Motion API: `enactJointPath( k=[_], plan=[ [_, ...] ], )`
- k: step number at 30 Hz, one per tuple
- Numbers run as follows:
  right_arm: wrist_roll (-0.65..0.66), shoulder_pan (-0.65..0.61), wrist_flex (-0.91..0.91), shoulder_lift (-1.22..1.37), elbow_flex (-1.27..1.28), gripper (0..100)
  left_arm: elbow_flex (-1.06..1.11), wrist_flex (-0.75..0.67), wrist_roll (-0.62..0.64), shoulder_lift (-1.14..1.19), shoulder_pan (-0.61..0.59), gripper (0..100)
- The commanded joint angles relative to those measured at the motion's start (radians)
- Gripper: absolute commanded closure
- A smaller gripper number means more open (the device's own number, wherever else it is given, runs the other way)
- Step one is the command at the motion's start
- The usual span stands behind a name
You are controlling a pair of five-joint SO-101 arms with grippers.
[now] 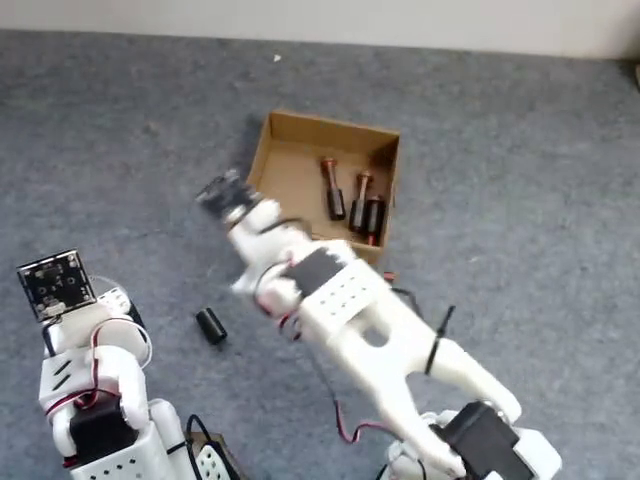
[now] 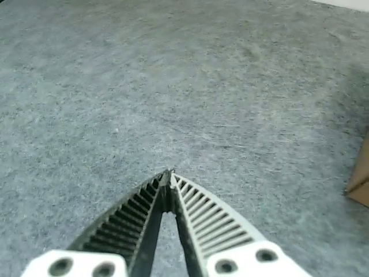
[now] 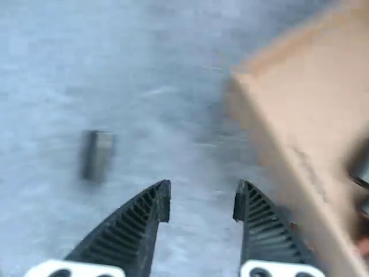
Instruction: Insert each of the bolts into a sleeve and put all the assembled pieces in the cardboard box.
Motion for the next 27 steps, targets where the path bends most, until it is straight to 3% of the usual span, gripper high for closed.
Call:
enactJointPath(
  k=[1,11,27],
  plan=[
    [-0.080,-0.125,-0.019,-0.007,-0.054,83.2,-0.015,-0.026,0.014,-0.005,-0.016,99],
    [-0.158,-0.237,-0.237,0.107,-0.018,83.2,-0.016,-0.026,0.014,-0.005,-0.018,99],
    [-0.161,-0.248,-0.237,0.308,-0.018,83.2,-0.007,-0.058,0.015,-0.004,-0.068,99]
  ],
)
